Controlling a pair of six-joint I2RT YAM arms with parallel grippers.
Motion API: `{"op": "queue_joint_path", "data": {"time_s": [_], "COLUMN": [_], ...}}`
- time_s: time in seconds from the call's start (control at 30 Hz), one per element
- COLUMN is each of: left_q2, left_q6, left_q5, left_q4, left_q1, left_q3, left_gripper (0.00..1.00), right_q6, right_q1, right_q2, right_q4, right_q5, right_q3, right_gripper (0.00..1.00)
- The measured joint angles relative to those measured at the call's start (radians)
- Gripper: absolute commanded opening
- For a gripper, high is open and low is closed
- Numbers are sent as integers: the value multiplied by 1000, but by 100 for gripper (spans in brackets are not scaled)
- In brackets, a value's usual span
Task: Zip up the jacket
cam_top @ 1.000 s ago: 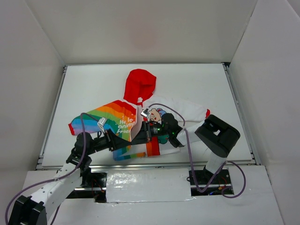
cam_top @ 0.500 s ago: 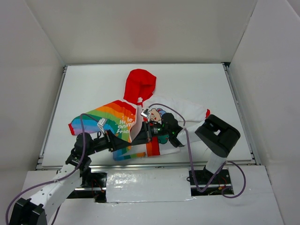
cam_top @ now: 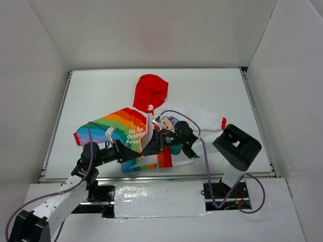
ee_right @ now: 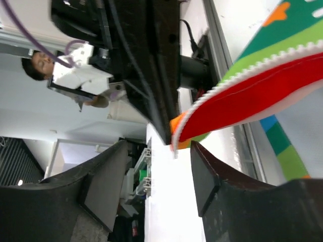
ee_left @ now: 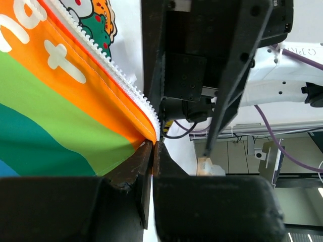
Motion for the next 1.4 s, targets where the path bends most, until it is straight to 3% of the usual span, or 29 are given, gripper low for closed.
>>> {"op": "queue_joint_path", "data": {"time_s": [0.13,0.27,0.47,0.7,1.0,1.4], "left_q2": [-3,-20,-61,-2,50,42], "left_q6": [-21,-21,60,194,282,328], "left_q5": [-8,-28,-101,-190,-204,-204], "left_q4": [15,-6,-216,-453,-538,-578], "left_q1": [-1,-1,-1,-1,-1,-1], "left_q3": [0,0,34,179,221,222], "left_gripper": [0,0,0,0,0,0], "right_q6": [-48,-194,-373,-379,-349,-348], "right_q1": [-28,-50,20,261,357,381], "right_q2": [-87,-232,-393,-290,-121,-35], "right_q4": [-61,-359,-996,-1487,-1745,-1768], "right_q5": [14,129,555,968,1149,1151], "right_q3": [-28,-35,88,312,448,515], "right_gripper": [60,53,54,52,51,48]}}
